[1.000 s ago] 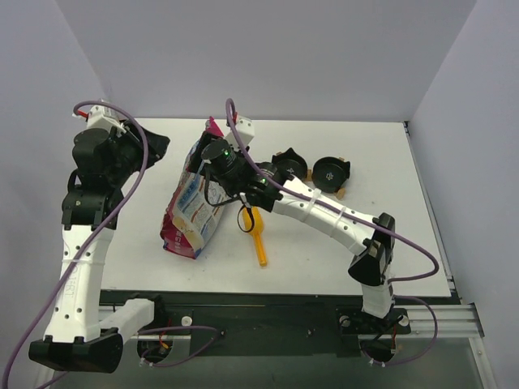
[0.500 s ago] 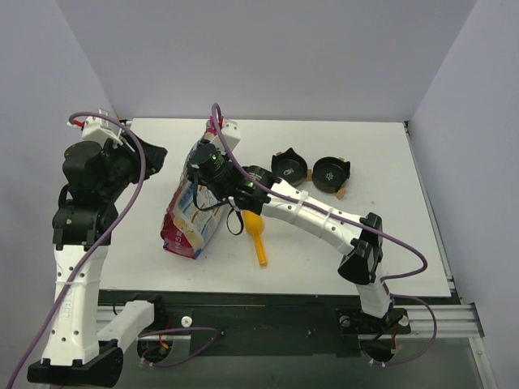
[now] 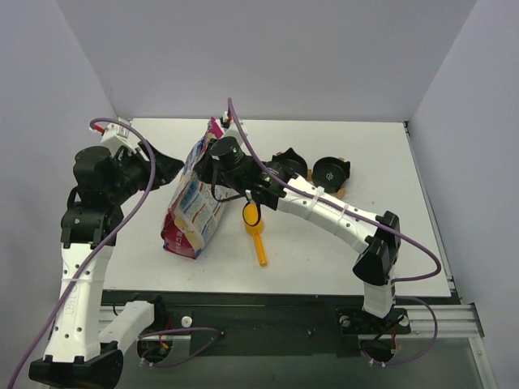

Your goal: Serve the pet food

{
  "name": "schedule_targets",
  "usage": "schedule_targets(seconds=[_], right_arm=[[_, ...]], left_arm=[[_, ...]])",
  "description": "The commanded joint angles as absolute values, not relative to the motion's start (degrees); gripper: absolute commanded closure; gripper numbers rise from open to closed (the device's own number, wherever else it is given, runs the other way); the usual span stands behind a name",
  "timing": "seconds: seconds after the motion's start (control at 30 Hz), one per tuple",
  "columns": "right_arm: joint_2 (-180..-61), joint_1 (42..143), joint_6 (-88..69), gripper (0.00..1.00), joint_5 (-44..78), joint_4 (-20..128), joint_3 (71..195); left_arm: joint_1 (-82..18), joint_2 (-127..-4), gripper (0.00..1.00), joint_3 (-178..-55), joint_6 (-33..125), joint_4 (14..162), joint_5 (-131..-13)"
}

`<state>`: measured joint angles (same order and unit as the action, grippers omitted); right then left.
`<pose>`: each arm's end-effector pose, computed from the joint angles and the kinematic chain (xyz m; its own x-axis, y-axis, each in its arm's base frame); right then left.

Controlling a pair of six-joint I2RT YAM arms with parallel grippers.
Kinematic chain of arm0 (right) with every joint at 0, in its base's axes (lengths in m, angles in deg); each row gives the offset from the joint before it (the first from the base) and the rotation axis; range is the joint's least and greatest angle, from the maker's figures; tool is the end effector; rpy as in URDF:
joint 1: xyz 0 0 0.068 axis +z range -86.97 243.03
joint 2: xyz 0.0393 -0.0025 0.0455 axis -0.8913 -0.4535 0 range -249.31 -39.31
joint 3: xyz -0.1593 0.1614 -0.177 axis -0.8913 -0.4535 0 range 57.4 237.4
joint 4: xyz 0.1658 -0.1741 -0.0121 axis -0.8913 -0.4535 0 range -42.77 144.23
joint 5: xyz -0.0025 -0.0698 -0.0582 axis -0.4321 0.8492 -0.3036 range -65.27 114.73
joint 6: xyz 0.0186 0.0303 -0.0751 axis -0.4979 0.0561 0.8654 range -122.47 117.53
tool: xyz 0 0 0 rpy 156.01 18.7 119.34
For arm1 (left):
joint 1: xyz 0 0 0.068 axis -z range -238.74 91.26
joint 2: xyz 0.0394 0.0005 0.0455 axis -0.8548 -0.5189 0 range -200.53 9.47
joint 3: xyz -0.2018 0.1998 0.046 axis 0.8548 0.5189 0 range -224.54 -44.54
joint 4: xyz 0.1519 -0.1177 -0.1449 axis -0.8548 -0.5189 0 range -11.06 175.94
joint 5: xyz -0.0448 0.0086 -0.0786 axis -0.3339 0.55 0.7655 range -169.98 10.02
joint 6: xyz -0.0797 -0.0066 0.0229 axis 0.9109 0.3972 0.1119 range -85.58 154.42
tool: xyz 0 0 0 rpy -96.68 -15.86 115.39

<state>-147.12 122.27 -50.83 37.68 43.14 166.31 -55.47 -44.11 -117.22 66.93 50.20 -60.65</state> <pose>0.2541 0.3951 0.4187 -0.6004 0.4151 -0.6835 -0.4152 0.5687 0.7101 0.1799 -0.0344 0.4270 -0.4403 -0.4828 -0.7570 0.1588 0.7880 -0.5949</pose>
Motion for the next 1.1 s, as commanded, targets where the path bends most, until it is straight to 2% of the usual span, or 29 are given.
schedule_targets(seconds=[0.0,0.17,0.33,0.57,0.67,0.7,0.97,1.07], right_arm=[[-144.3,121.0,-49.1,1.0,33.2,44.7,164.3],[-144.3,120.7,-48.5,1.0,31.6,46.2,163.8],[-144.3,120.7,-48.7,1.0,31.5,46.8,163.0],[-141.4,119.9,-52.1,1.0,29.6,49.8,157.6],[-140.7,118.4,-56.5,1.0,25.9,53.7,154.9],[-140.7,118.1,-57.0,1.0,25.3,53.7,154.6],[-141.2,116.9,-61.1,1.0,22.1,57.2,155.0],[-141.5,117.1,-61.4,0.92,23.0,56.3,155.8]], left_arm=[[-55.7,-46.7,0.42,-119.0,65.5,53.4,-57.8],[-55.0,-50.1,0.46,-120.9,62.6,52.0,-59.1],[-51.1,-51.7,0.53,-121.5,60.0,52.7,-65.5],[-48.5,-49.0,0.56,-119.1,60.4,53.1,-70.3],[-48.5,-47.4,0.67,-116.9,60.9,53.3,-70.7],[-48.5,-47.2,0.68,-116.7,60.8,52.9,-70.8],[-48.3,-46.5,0.68,-114.2,61.2,52.5,-67.7],[-48.3,-45.5,0.67,-112.7,61.5,53.0,-67.2]])
